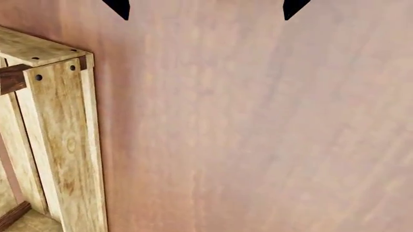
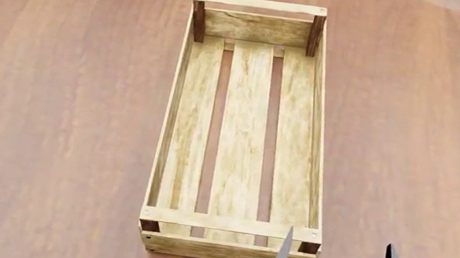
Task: Stack the right bowl on the left bowl and place them in the tray.
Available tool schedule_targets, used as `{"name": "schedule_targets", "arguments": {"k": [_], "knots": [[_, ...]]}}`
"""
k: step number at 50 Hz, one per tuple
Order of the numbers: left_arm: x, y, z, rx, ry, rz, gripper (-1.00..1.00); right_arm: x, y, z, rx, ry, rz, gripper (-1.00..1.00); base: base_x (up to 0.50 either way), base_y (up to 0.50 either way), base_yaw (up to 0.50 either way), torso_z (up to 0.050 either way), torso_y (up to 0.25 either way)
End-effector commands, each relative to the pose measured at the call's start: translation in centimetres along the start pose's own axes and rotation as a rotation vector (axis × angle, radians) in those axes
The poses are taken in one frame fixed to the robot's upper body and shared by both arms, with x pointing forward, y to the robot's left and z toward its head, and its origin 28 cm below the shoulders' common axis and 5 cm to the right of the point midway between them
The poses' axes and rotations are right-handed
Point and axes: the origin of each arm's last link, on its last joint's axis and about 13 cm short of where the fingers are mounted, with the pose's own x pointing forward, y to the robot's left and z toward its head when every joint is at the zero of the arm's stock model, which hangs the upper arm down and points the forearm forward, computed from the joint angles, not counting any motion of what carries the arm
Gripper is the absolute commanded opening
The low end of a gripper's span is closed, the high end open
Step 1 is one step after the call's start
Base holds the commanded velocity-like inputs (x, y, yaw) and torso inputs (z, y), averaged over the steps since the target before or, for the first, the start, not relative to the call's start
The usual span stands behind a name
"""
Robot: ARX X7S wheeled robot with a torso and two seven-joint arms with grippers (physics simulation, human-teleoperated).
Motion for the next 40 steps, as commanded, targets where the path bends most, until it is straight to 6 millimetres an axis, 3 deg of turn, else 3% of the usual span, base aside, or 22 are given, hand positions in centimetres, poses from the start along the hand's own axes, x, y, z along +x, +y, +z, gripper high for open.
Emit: {"name": "schedule_targets", "arguments": {"k": [1,22,40], "knots": [[0.0,0.3,-0.4,-0.018,0.031,0.015,1.0,0.1,-0.2,0.1,-0.015,-0.008,-0.005,1.0,0.0,0.0,0.0,0.0,0.0],[-1.1,0.3,-2.0,-0.035,0.105,0.022,1.0,0.0,-0.3,-0.4,-0.025,0.007,-0.01,1.0,0.0,0.0,0.0,0.0,0.0],[-2.3,0.7,-1.6,0.017,0.003,0.076,1.0,0.0,-0.2,-0.7,-0.028,0.018,-0.006,1.0,0.0,0.0,0.0,0.0,0.0]]}}
